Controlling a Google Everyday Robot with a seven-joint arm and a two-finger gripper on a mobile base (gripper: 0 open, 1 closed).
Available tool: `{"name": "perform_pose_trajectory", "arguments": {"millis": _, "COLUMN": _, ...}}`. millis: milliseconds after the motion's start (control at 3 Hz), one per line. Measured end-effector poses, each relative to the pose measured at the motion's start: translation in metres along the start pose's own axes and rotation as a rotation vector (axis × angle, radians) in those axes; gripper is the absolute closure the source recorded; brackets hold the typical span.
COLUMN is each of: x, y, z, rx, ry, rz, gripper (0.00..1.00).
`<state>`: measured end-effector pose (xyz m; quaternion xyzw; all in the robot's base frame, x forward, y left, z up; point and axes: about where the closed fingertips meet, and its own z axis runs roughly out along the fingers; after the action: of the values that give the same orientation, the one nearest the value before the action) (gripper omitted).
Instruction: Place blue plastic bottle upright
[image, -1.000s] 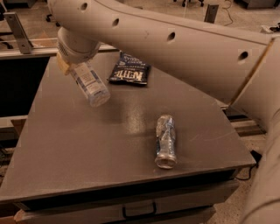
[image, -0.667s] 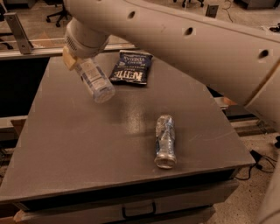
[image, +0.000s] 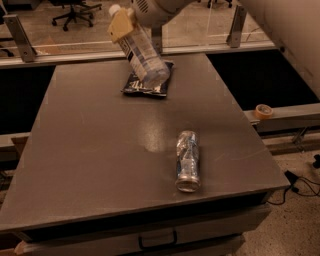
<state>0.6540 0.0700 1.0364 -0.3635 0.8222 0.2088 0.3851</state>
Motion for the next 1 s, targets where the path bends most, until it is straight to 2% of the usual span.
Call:
{"name": "perform_pose_trajectory", "arguments": {"millis": 333, "x": -0.007, "y": -0.018, "z": -0.048, "rx": -0.096, "ry": -0.067, "rz": -0.061, "gripper": 1.0}}
{"name": "perform_pose_trajectory", "arguments": {"millis": 667, "x": -0.02, "y": -0.02, "z": -0.069, "rx": -0.1, "ry": -0.107, "rz": -0.157, "gripper": 1.0}}
{"name": "perform_pose_trajectory", "arguments": {"millis": 1000, "x": -0.019, "y": -0.021, "z": -0.062, "rx": -0.135, "ry": -0.149, "rz": -0.134, "gripper": 1.0}}
